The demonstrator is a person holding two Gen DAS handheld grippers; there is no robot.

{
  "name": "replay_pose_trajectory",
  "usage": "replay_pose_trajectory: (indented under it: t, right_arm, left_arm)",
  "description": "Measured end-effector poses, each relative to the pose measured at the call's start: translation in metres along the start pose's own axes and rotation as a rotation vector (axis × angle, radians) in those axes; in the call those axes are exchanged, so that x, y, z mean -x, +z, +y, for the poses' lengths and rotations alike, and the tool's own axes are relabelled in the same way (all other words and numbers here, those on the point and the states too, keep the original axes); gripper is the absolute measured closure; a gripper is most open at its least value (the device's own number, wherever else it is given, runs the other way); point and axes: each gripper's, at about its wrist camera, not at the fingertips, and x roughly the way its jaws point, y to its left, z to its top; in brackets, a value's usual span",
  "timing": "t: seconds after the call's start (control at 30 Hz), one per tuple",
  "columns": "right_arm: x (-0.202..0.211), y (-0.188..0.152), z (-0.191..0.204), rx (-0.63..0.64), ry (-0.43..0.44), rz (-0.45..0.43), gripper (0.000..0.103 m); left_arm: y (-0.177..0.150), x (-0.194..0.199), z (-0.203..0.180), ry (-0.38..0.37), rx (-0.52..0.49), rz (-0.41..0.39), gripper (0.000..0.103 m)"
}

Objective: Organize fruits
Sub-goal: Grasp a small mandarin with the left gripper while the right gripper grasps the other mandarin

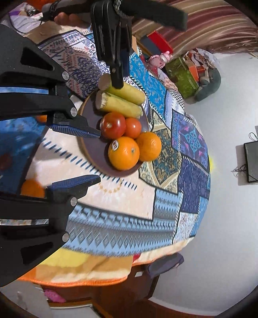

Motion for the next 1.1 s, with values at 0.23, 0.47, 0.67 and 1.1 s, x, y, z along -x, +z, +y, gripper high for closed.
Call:
replay_pose_trajectory:
  t: [0.23,0.47,0.67,1.1]
  right_arm:
    - [0.03,-0.017,-0.015,-0.037,-0.026,-0.017,0.064]
    - [0.037,-0.045,-0.027,-0.074,-0.059,0.024,0.063]
    - [0.024,-0.062,-0.037,-0.111,-0.068,0.074,0.063]
    - [-0.021,-0.074,-0.041,-0.131,-0.086,0.15,0.063]
  left_arm:
    - [-0.014,0.029,-0.026,-0.055,-0.047,-0.04,0.059]
    - [-0.04,0.024,-0.053,-0.127,-0.086,-0.004,0.059]
    - [-0.059,0.008,-0.064,-0.149,-0.095,0.044,0.059]
    - [-0.077,-0.017,-0.08,-0.164,-0.142,0.097,0.07]
